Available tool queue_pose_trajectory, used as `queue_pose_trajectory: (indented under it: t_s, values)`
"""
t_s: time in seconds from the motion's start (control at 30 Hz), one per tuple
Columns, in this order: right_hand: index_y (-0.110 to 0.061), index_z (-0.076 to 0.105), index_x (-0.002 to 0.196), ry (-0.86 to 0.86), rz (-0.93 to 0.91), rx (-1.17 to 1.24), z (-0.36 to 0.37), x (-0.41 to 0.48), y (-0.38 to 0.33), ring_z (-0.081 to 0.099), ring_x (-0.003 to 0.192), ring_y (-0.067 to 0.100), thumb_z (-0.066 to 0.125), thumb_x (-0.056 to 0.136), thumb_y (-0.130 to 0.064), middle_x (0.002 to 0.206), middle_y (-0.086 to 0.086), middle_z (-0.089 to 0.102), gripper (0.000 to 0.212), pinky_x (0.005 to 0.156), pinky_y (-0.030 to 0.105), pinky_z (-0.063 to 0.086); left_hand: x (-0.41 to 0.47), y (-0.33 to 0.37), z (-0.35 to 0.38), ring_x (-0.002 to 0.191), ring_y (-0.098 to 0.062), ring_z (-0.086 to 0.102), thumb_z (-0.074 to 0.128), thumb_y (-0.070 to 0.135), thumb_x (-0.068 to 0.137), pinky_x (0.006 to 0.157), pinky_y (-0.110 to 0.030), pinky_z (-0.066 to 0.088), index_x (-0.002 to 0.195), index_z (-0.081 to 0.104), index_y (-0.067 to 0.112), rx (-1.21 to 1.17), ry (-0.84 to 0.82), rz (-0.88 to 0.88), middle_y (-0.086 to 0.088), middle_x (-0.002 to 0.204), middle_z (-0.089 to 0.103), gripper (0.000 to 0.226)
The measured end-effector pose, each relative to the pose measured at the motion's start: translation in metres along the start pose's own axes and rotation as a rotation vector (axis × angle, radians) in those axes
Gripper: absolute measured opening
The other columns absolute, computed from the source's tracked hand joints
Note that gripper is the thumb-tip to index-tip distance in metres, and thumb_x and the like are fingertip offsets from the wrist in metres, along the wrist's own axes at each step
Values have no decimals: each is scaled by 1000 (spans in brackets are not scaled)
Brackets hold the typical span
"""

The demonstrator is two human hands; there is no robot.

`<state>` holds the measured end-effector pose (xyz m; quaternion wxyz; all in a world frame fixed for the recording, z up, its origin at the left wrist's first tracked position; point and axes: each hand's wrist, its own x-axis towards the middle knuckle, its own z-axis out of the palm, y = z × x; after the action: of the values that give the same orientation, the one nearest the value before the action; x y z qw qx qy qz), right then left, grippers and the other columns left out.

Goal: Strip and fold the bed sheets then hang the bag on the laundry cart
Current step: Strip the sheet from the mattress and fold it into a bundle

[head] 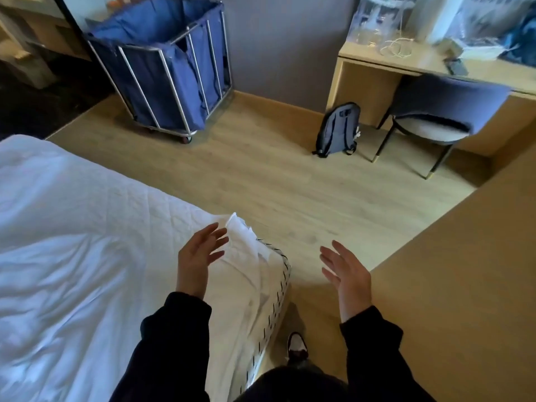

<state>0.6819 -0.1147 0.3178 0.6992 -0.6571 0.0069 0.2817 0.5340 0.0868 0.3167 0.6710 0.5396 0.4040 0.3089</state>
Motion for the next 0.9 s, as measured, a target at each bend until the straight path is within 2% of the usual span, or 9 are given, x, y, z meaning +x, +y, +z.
queue_pose_trajectory:
  t_s: [0.17, 0.37, 0.47, 0.57, 0.7, 0.8, 0.9]
  values:
    - [-14, 54, 126, 31, -24, 37, -19, 60, -40, 57, 116, 22, 48, 99, -17, 116, 2, 64, 29, 105, 44, 41, 48, 7, 68, 104, -24, 67, 55, 25, 82, 88, -41, 50, 110, 66, 17, 13, -80, 0, -5, 108, 72, 31]
    - [-18, 54, 123, 31, -13, 53, -22, 112, -57, 58, 115, 20, 50, 97, -20, 118, 2, 65, 26, 105, 43, 42, 103, 8, 127, 103, -26, 67, 54, 14, 90, 82, -36, 50, 109, 66, 17, 1, -160, 7, -10, 109, 70, 22]
    - [-15, 55, 122, 36, -21, 72, -20, 148, -70, 58, 115, 23, 51, 96, -16, 117, 6, 65, 26, 104, 44, 42, 129, 11, 148, 100, -26, 68, 61, 26, 80, 80, -35, 51, 107, 65, 17, -25, -149, -6, -7, 106, 71, 28]
    - [-9, 55, 125, 14, -32, 75, -12, 193, -84, 59, 113, 24, 60, 90, -19, 116, 10, 65, 37, 102, 43, 43, 161, 17, 167, 98, -23, 69, 65, 45, 62, 81, -35, 51, 104, 67, 17, -43, -103, -40, -4, 102, 73, 50]
    - [-15, 54, 128, -84, -58, -22, 16, 267, -101, 61, 113, 19, 52, 97, -18, 117, 5, 66, 31, 97, 37, 47, 219, 21, 184, 103, -20, 68, 62, 28, 84, 84, -35, 52, 109, 65, 16, -39, -41, -38, -3, 105, 72, 28]
    - [-25, 55, 121, -180, -75, -94, 51, 328, -127, 62, 110, 13, 57, 94, -26, 116, 1, 67, 27, 93, 32, 48, 274, 30, 193, 103, -19, 67, 54, 15, 94, 85, -35, 53, 112, 64, 17, -67, 41, -17, -3, 107, 72, 21]
    - [-24, 56, 121, -235, -100, -149, 86, 382, -160, 63, 109, 12, 55, 87, -28, 114, 0, 68, 34, 91, 31, 49, 326, 44, 206, 106, -21, 66, 51, 11, 97, 84, -35, 52, 114, 63, 18, -84, 94, -12, -3, 108, 72, 22]
